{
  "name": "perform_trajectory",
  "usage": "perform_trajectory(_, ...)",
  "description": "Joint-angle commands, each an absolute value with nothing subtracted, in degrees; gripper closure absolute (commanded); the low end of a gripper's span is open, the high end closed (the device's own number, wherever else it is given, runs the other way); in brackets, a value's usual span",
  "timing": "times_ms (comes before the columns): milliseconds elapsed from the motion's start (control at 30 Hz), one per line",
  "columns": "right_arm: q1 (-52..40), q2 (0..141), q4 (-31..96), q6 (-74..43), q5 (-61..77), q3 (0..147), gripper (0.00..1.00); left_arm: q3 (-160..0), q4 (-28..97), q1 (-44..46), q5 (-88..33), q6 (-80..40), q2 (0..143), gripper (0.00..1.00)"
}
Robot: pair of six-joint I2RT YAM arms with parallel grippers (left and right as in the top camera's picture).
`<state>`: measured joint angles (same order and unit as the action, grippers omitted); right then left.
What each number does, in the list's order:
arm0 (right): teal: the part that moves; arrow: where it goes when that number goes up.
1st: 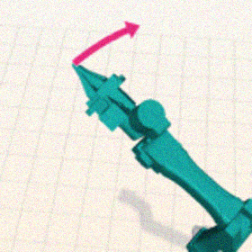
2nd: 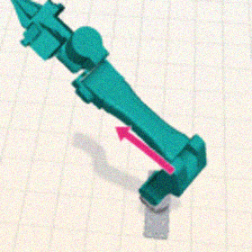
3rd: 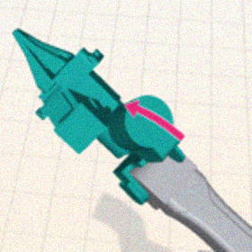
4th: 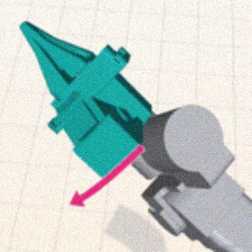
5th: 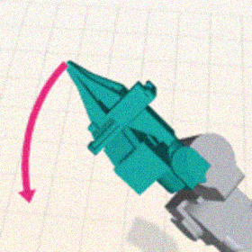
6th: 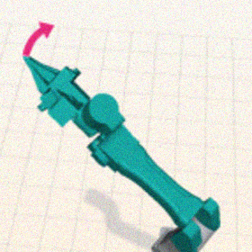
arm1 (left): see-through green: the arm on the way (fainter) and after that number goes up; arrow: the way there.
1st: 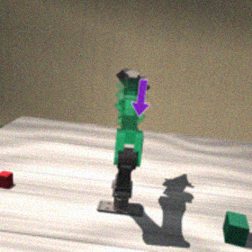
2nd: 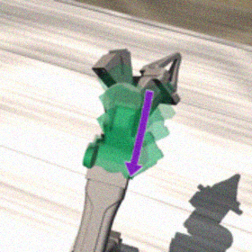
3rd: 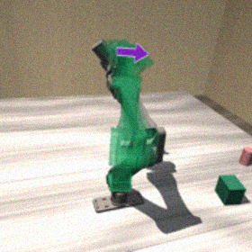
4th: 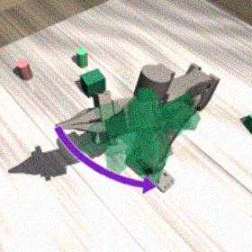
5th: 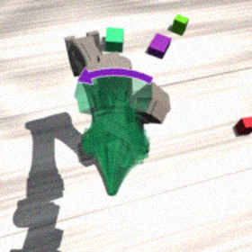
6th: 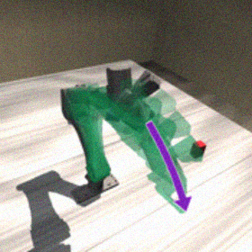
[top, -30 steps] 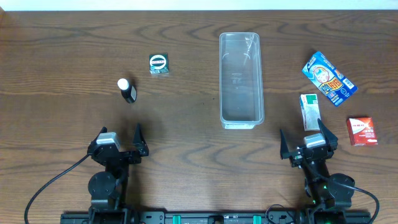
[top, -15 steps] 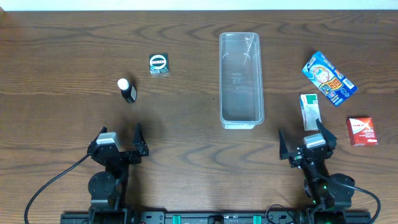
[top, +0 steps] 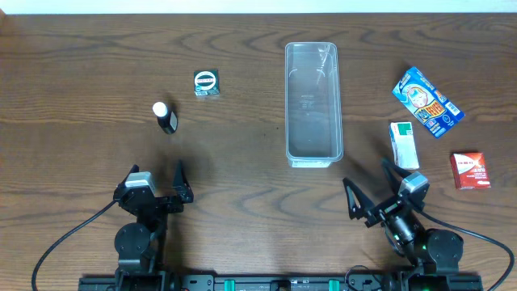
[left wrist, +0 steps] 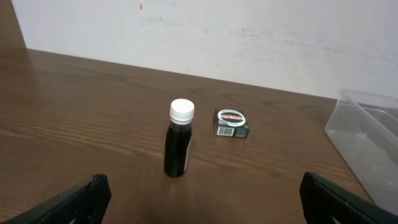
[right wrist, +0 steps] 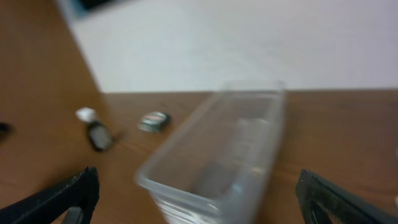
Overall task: Pack container
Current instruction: 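Move the right gripper up and over the blue Kool Fever box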
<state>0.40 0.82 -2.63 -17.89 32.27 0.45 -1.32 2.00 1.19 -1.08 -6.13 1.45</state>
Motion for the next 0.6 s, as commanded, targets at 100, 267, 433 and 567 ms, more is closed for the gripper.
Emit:
perform_trajectory(100, -0.1, 0.3, -4.1, -22.0, 38.6, 2.9, 0.01, -0.2, 4.2, 1.4, 0.4, -5.8, 1.0, 0.02)
perform_trajectory(267, -0.1, 1.1, -2.4, -18.3, 34.3, 11.4, 0.01, -0.2, 4.2, 1.4, 0.4, -5.8, 1.0, 0.02)
perform_trajectory(433, -0.1, 6.3, 8.5, -12.8, 28.0, 22.8, 0.01, -0.2, 4.2, 1.4, 0.4, -5.8, 1.0, 0.02)
perform_trajectory(567, -0.1, 14.8, 16.6, -9.9, 19.7, 31.5, 0.01, -0.2, 4.2, 1.4, 0.4, -5.8, 1.0, 0.02)
